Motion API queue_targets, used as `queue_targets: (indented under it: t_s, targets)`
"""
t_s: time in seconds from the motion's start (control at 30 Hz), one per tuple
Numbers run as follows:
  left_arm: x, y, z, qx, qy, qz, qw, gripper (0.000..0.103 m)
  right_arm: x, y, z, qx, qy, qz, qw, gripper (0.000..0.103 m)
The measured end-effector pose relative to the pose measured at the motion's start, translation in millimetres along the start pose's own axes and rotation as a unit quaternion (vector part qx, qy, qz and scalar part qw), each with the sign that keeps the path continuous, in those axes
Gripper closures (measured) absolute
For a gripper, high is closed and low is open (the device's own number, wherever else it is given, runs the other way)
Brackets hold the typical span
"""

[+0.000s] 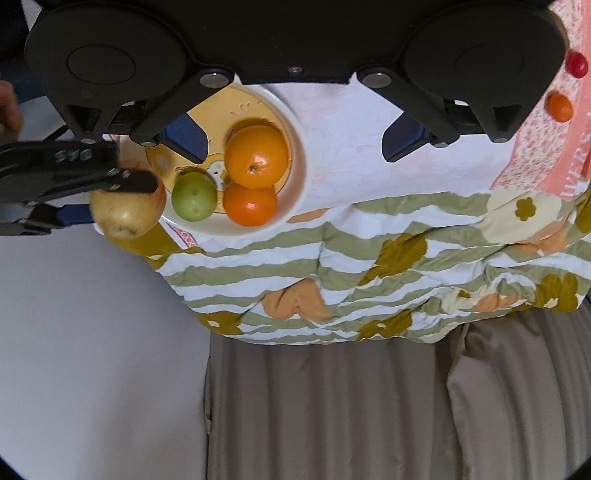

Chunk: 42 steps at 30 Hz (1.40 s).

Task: Organize fruits
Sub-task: 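Lower the yellow apple into the bowl and open the right tool, then withdraw both tools from the bowl toward the remaining fruits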

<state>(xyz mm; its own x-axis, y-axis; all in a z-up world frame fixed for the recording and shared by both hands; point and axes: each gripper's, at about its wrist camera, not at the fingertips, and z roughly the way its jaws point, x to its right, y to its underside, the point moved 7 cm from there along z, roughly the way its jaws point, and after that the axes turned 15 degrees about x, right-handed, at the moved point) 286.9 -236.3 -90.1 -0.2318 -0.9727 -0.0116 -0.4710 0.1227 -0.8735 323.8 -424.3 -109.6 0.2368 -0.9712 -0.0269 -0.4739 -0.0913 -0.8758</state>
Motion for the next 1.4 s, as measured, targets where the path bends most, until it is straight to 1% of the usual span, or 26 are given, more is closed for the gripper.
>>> queue_targets:
  t_s: [0.13, 0.3, 0.5, 0.7, 0.77, 0.87, 0.97, 1.17, 1.4]
  targets:
    - [-8, 7, -3, -0.007, -0.012, -0.001, 0.9999, 0.001, -10, 13, 12, -0.014, -0.014, 0.0, 1.0, 0.013]
    - [-15, 15, -6, -0.013, -0.023, -0.012, 0.9996, 0.001, -21, 23, 20, -0.021, -0.023, -0.016, 0.999, 0.013]
    - [-13, 18, -7, -0.013, -0.027, -0.005, 0.9995, 0.001, -21, 28, 26, -0.027, -0.034, -0.013, 0.999, 0.013]
    - [-9, 20, -11, -0.013, -0.029, -0.008, 0.9994, 0.001, -18, 31, 26, -0.024, -0.032, -0.014, 0.999, 0.012]
    - [-8, 19, -13, -0.012, -0.03, -0.007, 0.9994, 0.001, -18, 24, 19, -0.001, -0.028, -0.015, 0.999, 0.0]
    - [-7, 17, -18, -0.008, -0.035, -0.004, 0.9993, 0.001, -17, 13, 9, 0.025, -0.019, -0.028, 0.999, 0.0]
    - [-7, 16, -25, -0.003, -0.043, -0.007, 0.999, 0.001, -15, 9, 3, 0.026, -0.018, -0.028, 0.999, 0.0]
    - [-2, 13, -42, 0.008, -0.051, -0.012, 0.9986, 0.001, -7, 3, -17, 0.037, -0.015, -0.011, 0.999, 0.0]
    - [9, 2, -81, 0.037, -0.065, -0.018, 0.997, 0.0, -5, -10, -55, 0.049, -0.022, -0.011, 0.998, 0.0]
